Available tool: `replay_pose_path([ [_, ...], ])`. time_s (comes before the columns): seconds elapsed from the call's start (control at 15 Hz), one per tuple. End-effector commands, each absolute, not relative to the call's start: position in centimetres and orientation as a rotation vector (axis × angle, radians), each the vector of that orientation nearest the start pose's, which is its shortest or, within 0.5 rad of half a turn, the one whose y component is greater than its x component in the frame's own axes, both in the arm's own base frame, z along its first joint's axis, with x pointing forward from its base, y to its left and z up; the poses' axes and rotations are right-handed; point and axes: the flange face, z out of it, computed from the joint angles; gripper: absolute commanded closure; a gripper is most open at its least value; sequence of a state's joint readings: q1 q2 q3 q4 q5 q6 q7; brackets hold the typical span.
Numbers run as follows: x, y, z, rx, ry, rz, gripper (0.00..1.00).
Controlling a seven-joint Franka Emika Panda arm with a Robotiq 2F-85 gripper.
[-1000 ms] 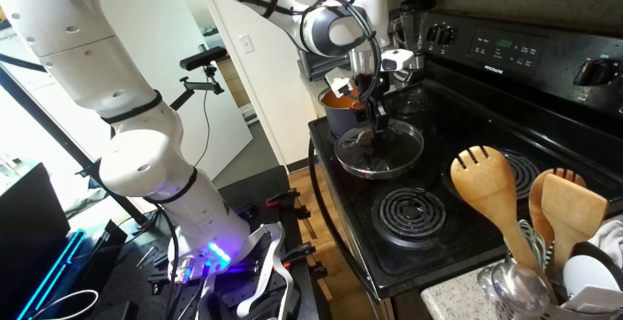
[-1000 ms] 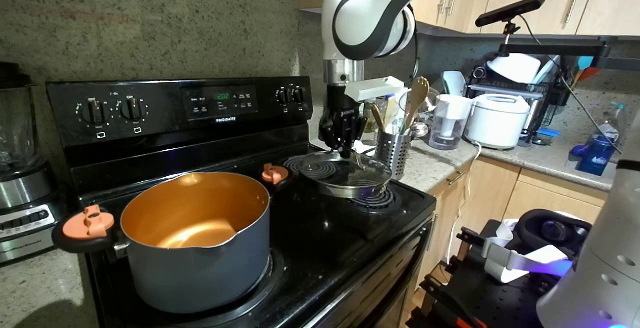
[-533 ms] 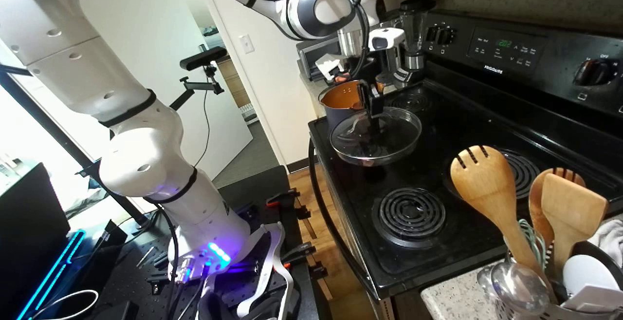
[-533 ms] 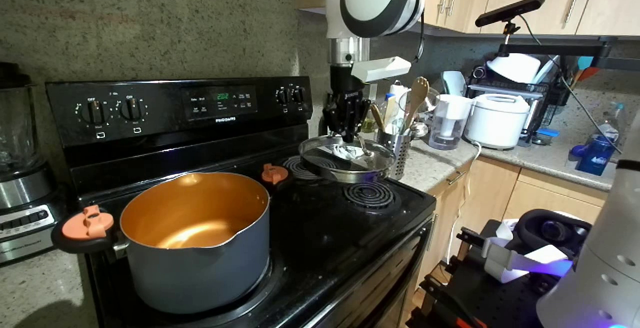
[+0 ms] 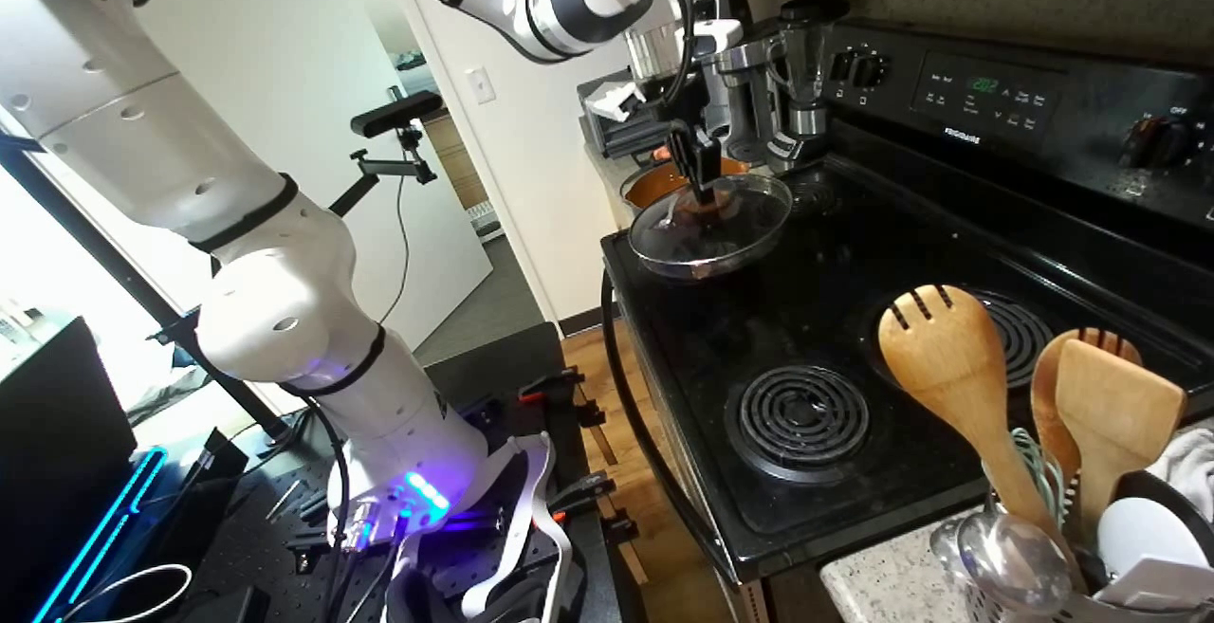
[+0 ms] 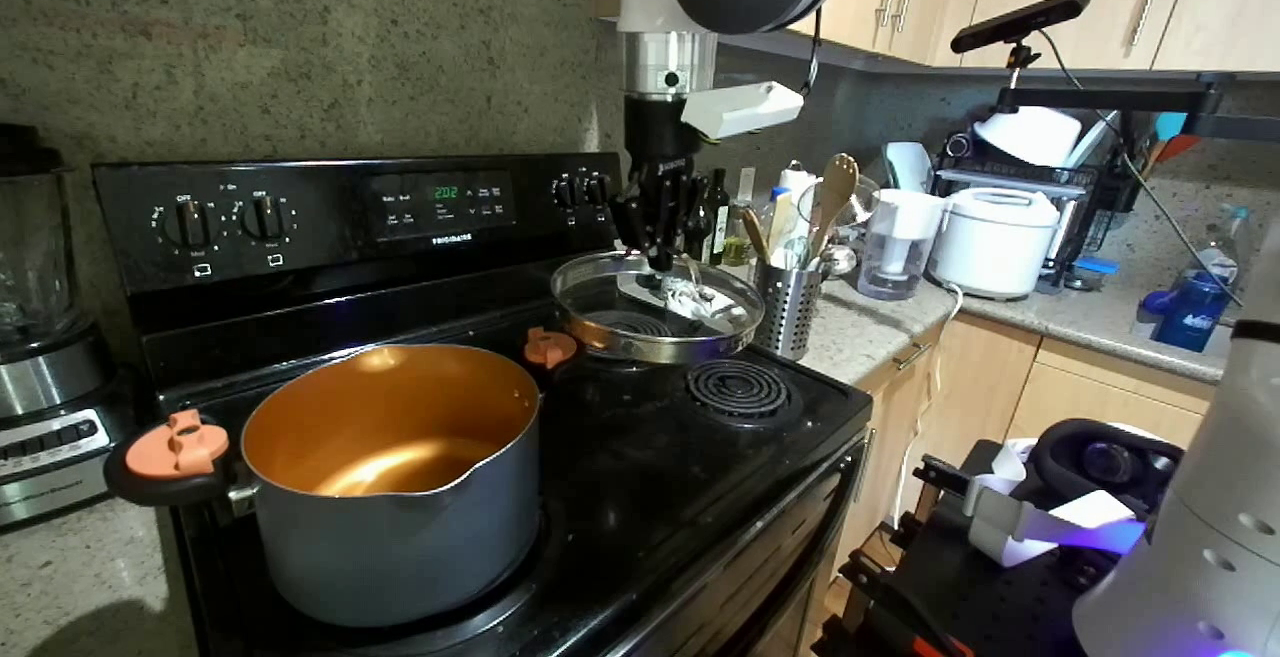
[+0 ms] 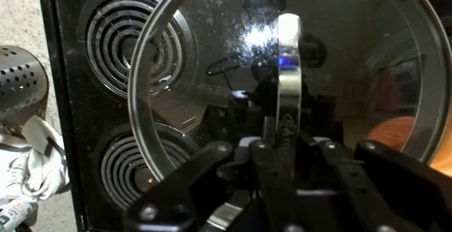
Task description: Cover the pot with the lid
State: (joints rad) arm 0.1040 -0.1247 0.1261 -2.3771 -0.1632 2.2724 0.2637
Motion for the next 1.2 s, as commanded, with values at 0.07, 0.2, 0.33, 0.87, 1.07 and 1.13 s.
replay_pose_path([
  [0.07, 46.5, 13.9, 39.3, -3.276, -0.210, -0.161, 0.98],
  [0.2, 46.5, 14.8, 39.6, -3.265, -0.242, -0.172, 0.98],
  [0.33, 46.5, 15.3, 39.9, -3.255, -0.260, -0.183, 0.98],
  [0.87, 46.9, 15.5, 39.1, -3.252, -0.269, -0.161, 0.98],
  [1.07, 46.8, 15.5, 38.5, -3.255, -0.271, -0.137, 0.91],
  [1.13, 46.8, 15.5, 38.3, -3.255, -0.271, -0.131, 0.91],
])
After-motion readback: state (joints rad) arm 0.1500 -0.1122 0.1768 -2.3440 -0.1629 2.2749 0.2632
